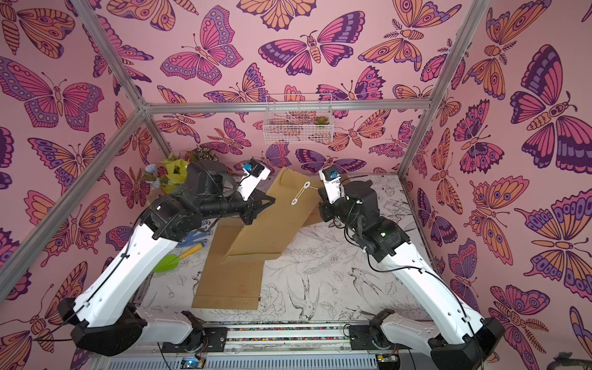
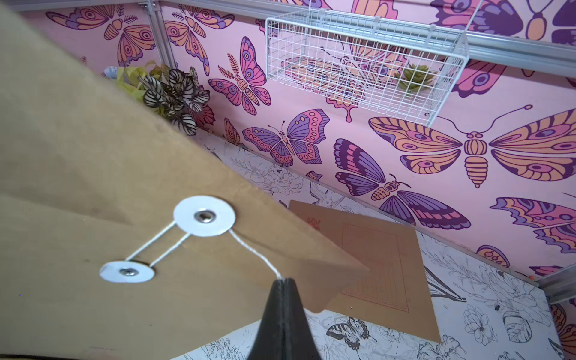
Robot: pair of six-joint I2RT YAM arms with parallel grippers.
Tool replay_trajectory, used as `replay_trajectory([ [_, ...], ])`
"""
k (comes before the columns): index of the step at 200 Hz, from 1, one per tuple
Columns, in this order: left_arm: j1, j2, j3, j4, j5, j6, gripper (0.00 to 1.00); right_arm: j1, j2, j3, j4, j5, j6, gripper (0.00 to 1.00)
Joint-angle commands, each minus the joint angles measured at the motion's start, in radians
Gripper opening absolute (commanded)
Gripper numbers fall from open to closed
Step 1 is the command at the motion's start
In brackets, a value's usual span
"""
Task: Open the file bag
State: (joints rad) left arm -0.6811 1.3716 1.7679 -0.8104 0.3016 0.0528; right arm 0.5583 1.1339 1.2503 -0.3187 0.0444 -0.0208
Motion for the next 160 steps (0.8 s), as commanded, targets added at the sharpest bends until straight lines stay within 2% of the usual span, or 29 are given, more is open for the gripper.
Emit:
replay_trajectory([
  [1,-0.004,0.023,0.019,-0.032,-0.004,0.03,0.0,-0.031,0.011,0.034,-0.021,-0.013,0.058,0.0],
  [51,-0.011,0.074,0.036,-0.022,-0.041,-0.005,0.0,-0.133,0.029,0.03,-0.001,-0.18,0.176,0.0],
  [89,-0.048,0.088,-0.017,0.073,-0.108,-0.017,0.0,-0.195,0.051,0.023,0.027,-0.29,0.252,0.0],
  [160,-0.066,-0.01,-0.327,0.448,-0.087,-0.007,0.0,-0.217,0.037,0.021,0.038,-0.332,0.279,0.0],
])
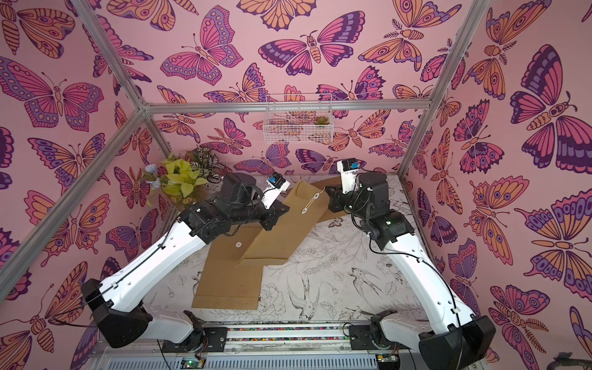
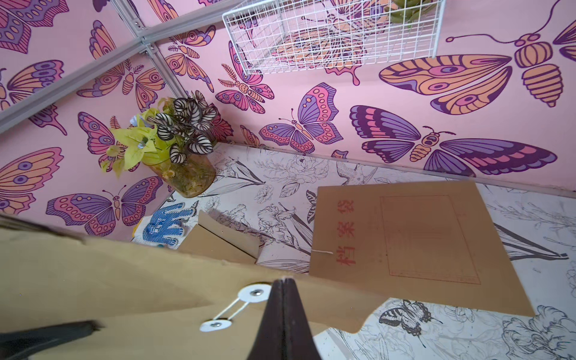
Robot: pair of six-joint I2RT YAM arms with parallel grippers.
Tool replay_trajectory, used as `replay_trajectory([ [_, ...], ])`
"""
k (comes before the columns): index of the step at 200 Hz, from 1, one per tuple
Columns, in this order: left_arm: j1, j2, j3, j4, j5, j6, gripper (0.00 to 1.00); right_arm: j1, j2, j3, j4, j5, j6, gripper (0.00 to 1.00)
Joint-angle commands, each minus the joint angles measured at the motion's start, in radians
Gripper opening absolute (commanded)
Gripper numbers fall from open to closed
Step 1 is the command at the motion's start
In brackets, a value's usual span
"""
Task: Open the file bag
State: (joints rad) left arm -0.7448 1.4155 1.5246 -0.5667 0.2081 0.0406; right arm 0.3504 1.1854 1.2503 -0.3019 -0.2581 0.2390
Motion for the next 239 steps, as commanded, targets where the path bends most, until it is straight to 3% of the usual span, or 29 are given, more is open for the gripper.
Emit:
replay_trajectory([
  [1,-0.002,-0.055,-0.089,0.21,0.009,0.006,0.0,-0.008,-0.015,0.021,0.021,-0.03,0.02,0.0],
  [55,-0.002,-0.133,-0.405,0.67,0.081,0.036,0.0,-0.01,-0.049,-0.002,0.047,-0.098,-0.004,0.0],
  [97,-0.002,-0.132,-0.564,0.954,0.093,0.009,0.0,-0.01,-0.07,-0.005,0.035,-0.105,-0.016,0.0],
  [151,-0.002,-0.106,-0.6,1.031,0.097,-0.049,0.0,-0.011,-0.089,0.005,0.012,-0.077,-0.061,0.0],
  [239,-0.002,-0.092,-0.611,1.047,0.083,-0.06,0.0,-0.011,-0.08,0.019,0.099,-0.324,-0.075,0.0],
])
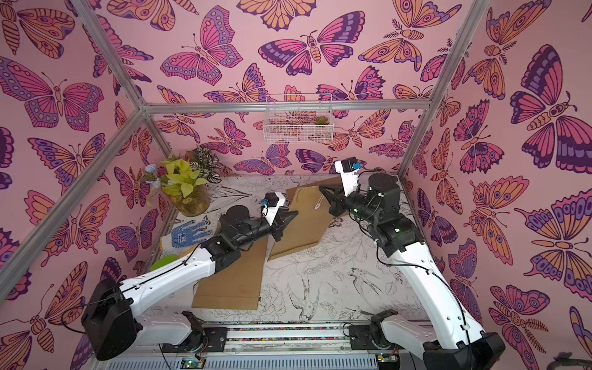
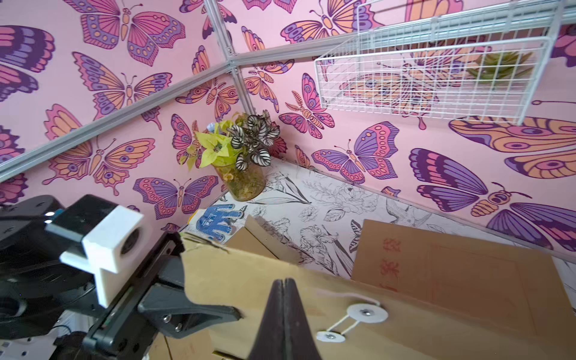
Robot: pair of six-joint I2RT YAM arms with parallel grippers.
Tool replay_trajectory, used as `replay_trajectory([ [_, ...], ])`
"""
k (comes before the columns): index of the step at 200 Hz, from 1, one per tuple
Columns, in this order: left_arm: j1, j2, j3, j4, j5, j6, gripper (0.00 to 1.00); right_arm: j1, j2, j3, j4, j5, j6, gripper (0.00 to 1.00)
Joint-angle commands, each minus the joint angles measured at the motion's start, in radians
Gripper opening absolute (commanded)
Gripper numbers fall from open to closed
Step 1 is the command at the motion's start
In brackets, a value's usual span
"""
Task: Open the file bag
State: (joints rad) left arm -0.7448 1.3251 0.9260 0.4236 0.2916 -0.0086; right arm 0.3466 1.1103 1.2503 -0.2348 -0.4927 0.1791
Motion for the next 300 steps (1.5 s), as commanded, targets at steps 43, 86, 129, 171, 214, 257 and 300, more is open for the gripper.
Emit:
replay_trajectory([
  [43,-0.002,-0.01,-0.012,0.063,-0.018,-0.005,0.0,-0.007,0.002,0.031,-0.002,-0.145,-0.045,0.0],
  [86,-0.001,-0.033,-0.017,0.064,-0.07,0.037,0.0,-0.006,-0.091,-0.028,0.02,0.015,-0.062,0.0],
  [129,0.0,-0.043,0.031,-0.048,-0.144,0.205,0.0,-0.011,-0.181,-0.11,-0.004,0.461,0.021,0.24],
  [171,-0.001,-0.094,0.084,-0.173,-0.2,0.38,0.0,-0.134,-0.123,-0.101,-0.033,0.334,0.213,0.6],
  [214,-0.001,-0.112,0.118,-0.249,-0.248,0.5,0.0,-0.227,-0.022,-0.047,-0.004,0.022,0.459,0.75],
  [257,-0.004,-0.101,0.134,-0.279,-0.29,0.596,0.0,-0.227,-0.022,-0.095,0.127,-0.066,0.614,0.88],
  [300,-0.011,-0.099,0.146,-0.286,-0.281,0.605,0.0,-0.225,0.029,-0.13,0.242,-0.182,0.699,0.84],
])
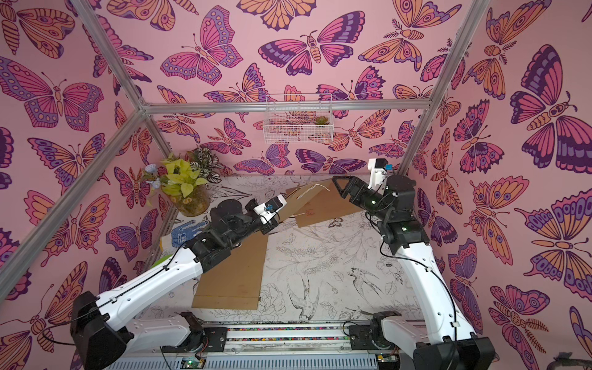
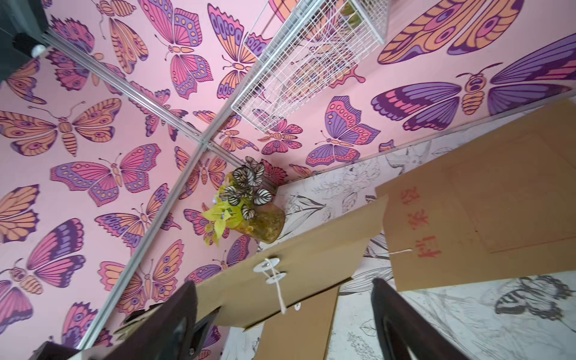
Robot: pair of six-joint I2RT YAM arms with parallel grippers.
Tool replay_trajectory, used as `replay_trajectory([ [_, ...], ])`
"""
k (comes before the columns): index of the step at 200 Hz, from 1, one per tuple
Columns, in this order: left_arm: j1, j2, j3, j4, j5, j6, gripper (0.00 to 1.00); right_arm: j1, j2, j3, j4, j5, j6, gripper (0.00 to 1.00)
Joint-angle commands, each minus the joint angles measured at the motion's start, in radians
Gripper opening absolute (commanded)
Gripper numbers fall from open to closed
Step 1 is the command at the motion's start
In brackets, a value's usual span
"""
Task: Open the file bag
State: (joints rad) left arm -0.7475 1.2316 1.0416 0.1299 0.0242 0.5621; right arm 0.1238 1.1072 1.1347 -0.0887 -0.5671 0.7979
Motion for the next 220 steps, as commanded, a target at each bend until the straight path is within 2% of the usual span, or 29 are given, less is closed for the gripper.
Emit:
replay_trajectory([
  [1,-0.008,-0.006,0.031,0.008,-0.013,0.035,0.0,-0.003,0.034,-0.014,0.097,-0.11,0.08,0.84],
  [46,-0.018,-0.018,0.028,0.005,-0.012,0.03,0.0,-0.003,0.109,0.014,0.096,-0.232,0.065,0.81],
  [97,-0.019,-0.017,0.029,0.005,-0.009,0.033,0.0,-0.003,0.126,0.0,0.141,-0.265,0.101,0.5],
  [151,-0.02,-0.015,0.03,0.005,-0.012,0.036,0.0,0.0,0.137,0.004,0.075,-0.286,0.07,0.51],
  [196,-0.021,-0.017,0.028,0.005,-0.012,0.034,0.0,0.001,0.135,0.002,0.076,-0.301,0.073,0.29],
  [220,-0.021,-0.016,0.029,0.005,-0.014,0.035,0.0,0.001,0.138,0.005,0.074,-0.306,0.075,0.22],
])
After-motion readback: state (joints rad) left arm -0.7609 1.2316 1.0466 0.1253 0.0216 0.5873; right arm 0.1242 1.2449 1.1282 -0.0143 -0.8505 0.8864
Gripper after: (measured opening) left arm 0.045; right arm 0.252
